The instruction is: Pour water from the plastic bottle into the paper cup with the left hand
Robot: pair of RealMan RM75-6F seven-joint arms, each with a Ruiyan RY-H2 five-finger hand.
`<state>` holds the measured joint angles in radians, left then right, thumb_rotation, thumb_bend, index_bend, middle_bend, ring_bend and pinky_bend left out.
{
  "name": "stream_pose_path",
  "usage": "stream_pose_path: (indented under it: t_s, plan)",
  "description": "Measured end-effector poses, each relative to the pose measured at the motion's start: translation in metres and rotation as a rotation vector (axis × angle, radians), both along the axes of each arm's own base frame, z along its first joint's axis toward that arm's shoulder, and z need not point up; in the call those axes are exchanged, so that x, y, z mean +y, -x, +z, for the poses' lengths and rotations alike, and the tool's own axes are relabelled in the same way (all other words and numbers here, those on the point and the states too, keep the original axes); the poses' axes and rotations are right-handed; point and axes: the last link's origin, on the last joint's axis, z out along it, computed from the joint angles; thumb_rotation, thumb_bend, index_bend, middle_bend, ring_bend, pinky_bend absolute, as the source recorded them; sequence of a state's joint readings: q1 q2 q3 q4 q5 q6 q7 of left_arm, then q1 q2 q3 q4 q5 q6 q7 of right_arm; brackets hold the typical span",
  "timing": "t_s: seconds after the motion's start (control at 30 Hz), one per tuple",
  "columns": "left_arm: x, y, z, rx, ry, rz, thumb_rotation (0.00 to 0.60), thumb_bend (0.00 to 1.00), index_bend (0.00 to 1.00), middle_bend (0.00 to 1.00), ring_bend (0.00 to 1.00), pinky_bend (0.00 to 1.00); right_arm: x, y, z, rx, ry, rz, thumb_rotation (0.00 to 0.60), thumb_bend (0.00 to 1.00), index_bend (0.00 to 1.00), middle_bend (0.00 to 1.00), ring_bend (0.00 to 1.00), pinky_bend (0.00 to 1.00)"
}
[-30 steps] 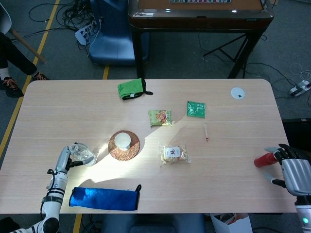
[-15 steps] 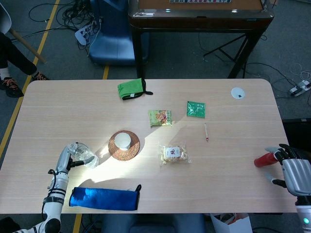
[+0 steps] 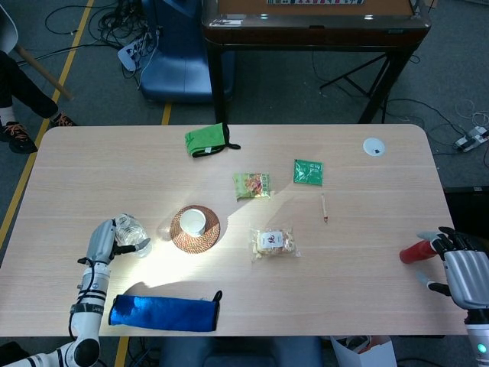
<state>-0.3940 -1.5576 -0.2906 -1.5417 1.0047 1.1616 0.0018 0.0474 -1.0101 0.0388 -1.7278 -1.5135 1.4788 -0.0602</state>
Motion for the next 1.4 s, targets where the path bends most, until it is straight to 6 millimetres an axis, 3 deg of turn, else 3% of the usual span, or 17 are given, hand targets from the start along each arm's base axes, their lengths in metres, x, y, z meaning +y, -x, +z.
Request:
stream_pose_path:
  t_s: [0.67, 1.4]
  plan:
    - [0.028, -0.038, 0.001, 0.573, 0.122, -0.245, 0.6, 0.2, 0.64, 0.72, 0.58, 0.61, 0.0, 0.001, 0.001, -0.003, 0.001, -0.003, 0.6, 0.05, 0.3, 0.34, 0.18, 0.28]
    - [0.041, -0.059, -0.002, 0.9, 0.262, -0.097, 0.6, 0.2, 0.65, 0.73, 0.58, 0.61, 0.0, 0.0, 0.003, -0.008, 0.002, 0.001, 0.6, 0.05, 0.3, 0.34, 0.18, 0.28]
